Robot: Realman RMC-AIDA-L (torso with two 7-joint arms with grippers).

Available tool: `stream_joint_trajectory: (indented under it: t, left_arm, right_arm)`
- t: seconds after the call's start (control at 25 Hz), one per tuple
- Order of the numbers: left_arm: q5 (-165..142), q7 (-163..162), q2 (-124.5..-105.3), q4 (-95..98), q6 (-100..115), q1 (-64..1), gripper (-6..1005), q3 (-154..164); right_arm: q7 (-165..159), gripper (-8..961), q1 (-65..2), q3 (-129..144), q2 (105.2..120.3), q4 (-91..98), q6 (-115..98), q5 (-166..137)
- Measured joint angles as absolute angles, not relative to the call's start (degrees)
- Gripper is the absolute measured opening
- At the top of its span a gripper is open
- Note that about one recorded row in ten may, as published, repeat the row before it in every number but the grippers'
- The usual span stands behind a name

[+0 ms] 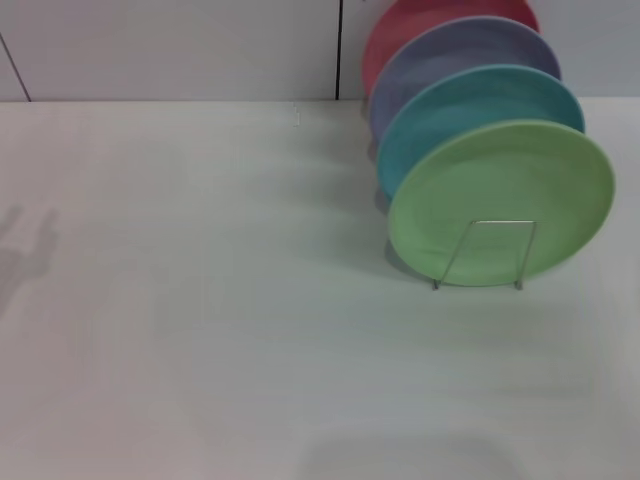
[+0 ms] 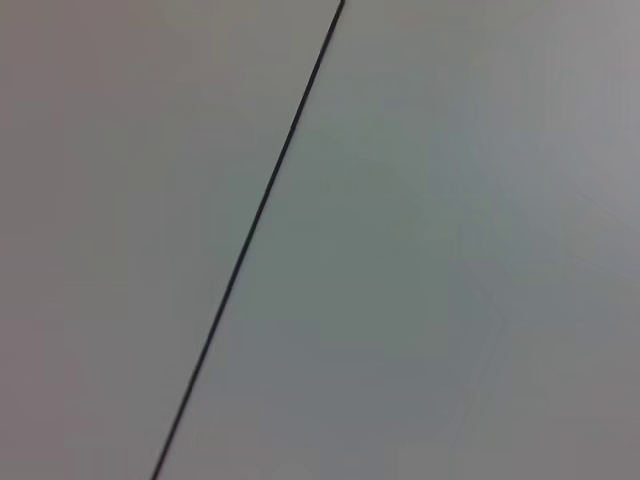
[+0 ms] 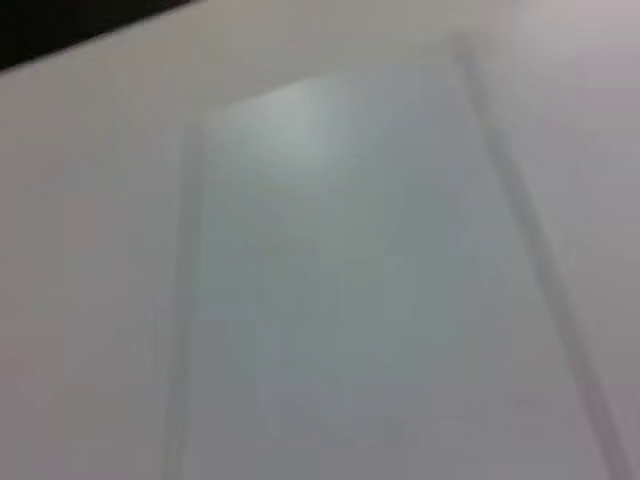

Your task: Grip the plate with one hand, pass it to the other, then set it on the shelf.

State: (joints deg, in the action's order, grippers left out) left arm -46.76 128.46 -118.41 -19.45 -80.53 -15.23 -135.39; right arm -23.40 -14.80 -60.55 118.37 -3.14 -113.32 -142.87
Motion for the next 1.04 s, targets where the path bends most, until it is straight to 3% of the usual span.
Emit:
stream_joint_trajectory:
  t: [0.28,0.44,0.68,1.04]
  left_arm:
    - [-46.5,137.7,-118.37,-20.6,-84.8,-12.0,531,-138.0]
    - [-46.5,141.0,-118.34,-20.1,-84.6,-11.3,536,-141.0]
    - [-46.5,148.3,-118.19,-18.8,-83.0,-10.4,772,-143.0]
    - [-46.5,153.4,-118.2,-15.5,-80.8,-12.5,835,-144.2]
  right_arm:
    - [-38.0,317,-16.2,-61.0,115.68,8.2,-107.6,-131.3]
    - [-38.9,535,-15.9,-60.8,115.57,9.3,-106.8,-127.2]
    - [-39.2,708,-16.4,-60.9,115.77,9.2,-99.5,-120.4]
    - [-34.7,708,-19.2,-60.1,116.32,8.9,-94.3,-120.6]
